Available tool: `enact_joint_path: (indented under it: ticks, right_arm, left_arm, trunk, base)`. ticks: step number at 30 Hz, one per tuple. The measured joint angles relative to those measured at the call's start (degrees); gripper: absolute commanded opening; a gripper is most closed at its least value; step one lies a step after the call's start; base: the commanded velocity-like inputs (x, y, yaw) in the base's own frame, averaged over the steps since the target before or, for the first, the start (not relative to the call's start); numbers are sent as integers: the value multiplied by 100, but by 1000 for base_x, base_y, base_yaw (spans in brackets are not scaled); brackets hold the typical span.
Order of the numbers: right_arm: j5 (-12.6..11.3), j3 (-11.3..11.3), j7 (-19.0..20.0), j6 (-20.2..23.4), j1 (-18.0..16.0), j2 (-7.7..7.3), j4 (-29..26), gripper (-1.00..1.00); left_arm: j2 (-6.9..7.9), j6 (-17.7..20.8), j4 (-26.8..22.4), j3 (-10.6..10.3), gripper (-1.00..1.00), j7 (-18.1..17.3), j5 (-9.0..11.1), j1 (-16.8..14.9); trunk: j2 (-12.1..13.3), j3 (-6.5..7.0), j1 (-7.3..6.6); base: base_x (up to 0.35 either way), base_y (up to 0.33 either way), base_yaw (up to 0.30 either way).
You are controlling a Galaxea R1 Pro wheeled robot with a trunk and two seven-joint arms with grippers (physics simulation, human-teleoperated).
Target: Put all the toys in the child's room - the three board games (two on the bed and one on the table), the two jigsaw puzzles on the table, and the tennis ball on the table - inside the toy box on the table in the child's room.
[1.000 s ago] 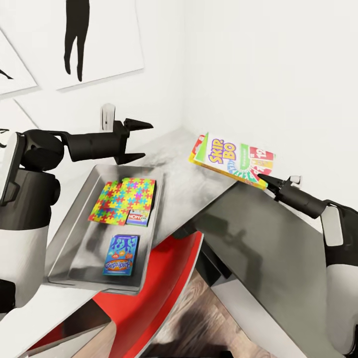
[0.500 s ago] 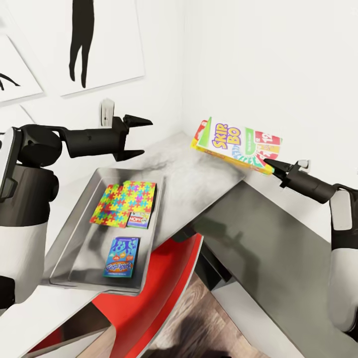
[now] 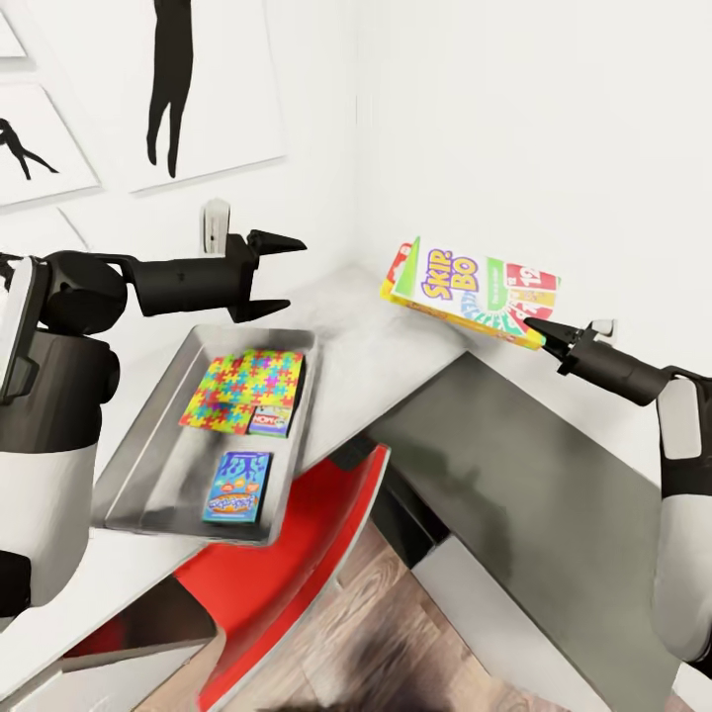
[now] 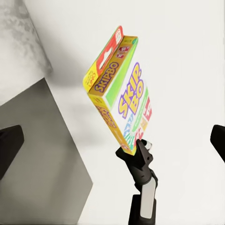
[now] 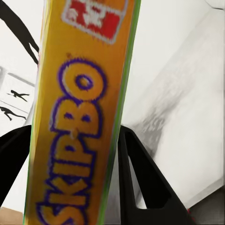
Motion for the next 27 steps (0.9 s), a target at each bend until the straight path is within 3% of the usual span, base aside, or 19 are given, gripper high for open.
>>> enact_joint_path:
  ticks: [11, 27]
  right_arm:
    - [10, 11, -3, -7, 18, 19, -4, -100]
    - [-28, 176, -2, 7, 12, 21, -12, -100]
  left_arm:
    - [8, 0, 0, 1, 100, -4, -1, 2]
    - [153, 80, 0, 66, 100, 25, -1, -13]
  trunk:
    - [0, 103, -1]
    - [0, 252, -3]
  base:
    - [-233, -97, 0]
    - [-30, -12, 0]
